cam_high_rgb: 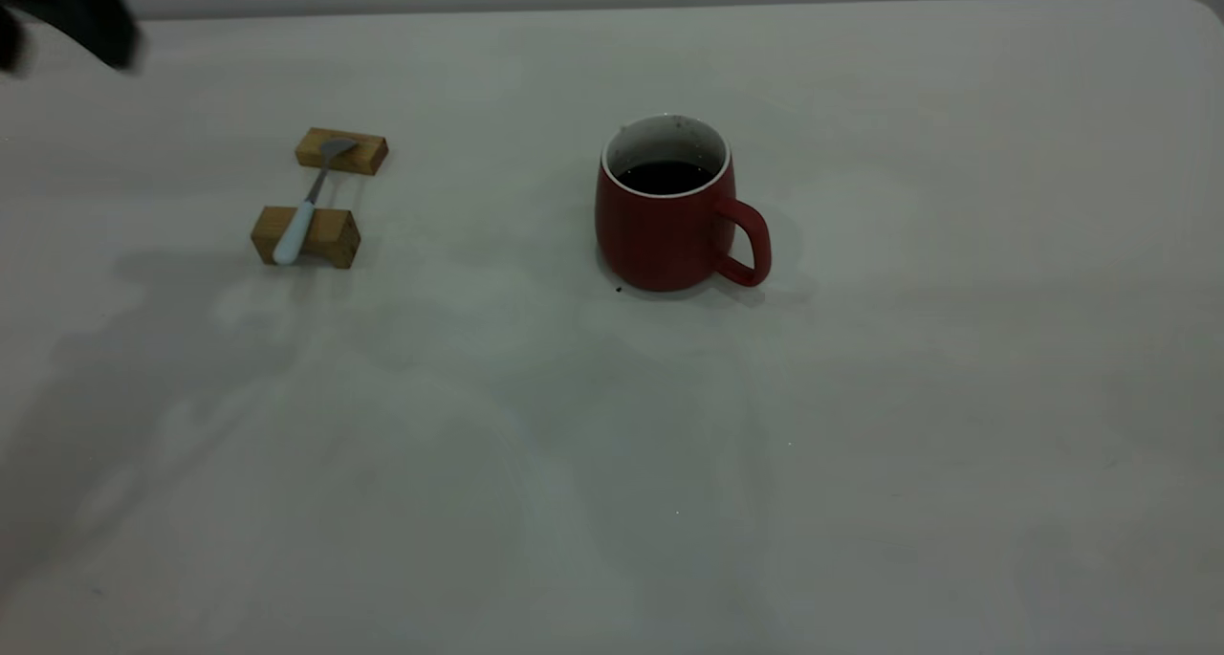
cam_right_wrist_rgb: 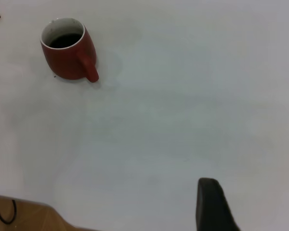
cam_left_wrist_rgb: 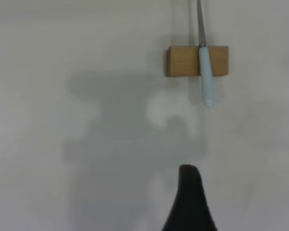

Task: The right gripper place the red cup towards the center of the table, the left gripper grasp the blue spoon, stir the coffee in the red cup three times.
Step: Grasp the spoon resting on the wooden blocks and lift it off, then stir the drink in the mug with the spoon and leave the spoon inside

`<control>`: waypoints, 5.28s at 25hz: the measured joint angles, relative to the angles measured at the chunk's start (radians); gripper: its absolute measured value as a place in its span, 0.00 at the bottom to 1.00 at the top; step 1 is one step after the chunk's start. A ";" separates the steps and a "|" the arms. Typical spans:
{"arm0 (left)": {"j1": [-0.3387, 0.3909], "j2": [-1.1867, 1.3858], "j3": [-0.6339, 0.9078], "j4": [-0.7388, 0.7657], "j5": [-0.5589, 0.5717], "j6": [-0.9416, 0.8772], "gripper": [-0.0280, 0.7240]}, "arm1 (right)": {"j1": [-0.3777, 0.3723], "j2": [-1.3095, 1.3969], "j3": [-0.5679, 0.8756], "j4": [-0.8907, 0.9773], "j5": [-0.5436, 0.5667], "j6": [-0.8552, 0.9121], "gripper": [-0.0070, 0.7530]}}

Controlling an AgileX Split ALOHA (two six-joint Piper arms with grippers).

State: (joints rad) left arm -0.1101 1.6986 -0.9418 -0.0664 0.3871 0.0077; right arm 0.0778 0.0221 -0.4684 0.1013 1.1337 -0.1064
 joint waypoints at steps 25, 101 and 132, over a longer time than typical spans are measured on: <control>-0.031 0.610 -0.310 -0.072 -0.082 0.017 0.77 | 0.000 -0.001 0.000 0.000 0.000 0.000 0.59; -0.132 0.854 -0.621 -1.636 0.594 -0.642 0.26 | 0.000 -0.002 0.000 0.002 0.000 0.000 0.59; -0.162 0.854 -0.621 -1.541 0.617 -0.839 0.26 | 0.000 -0.002 0.000 0.003 0.000 0.000 0.59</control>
State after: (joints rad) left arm -0.2723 2.5529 -1.5627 -1.6077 1.0042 -0.8309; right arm 0.0778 0.0202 -0.4684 0.1042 1.1337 -0.1064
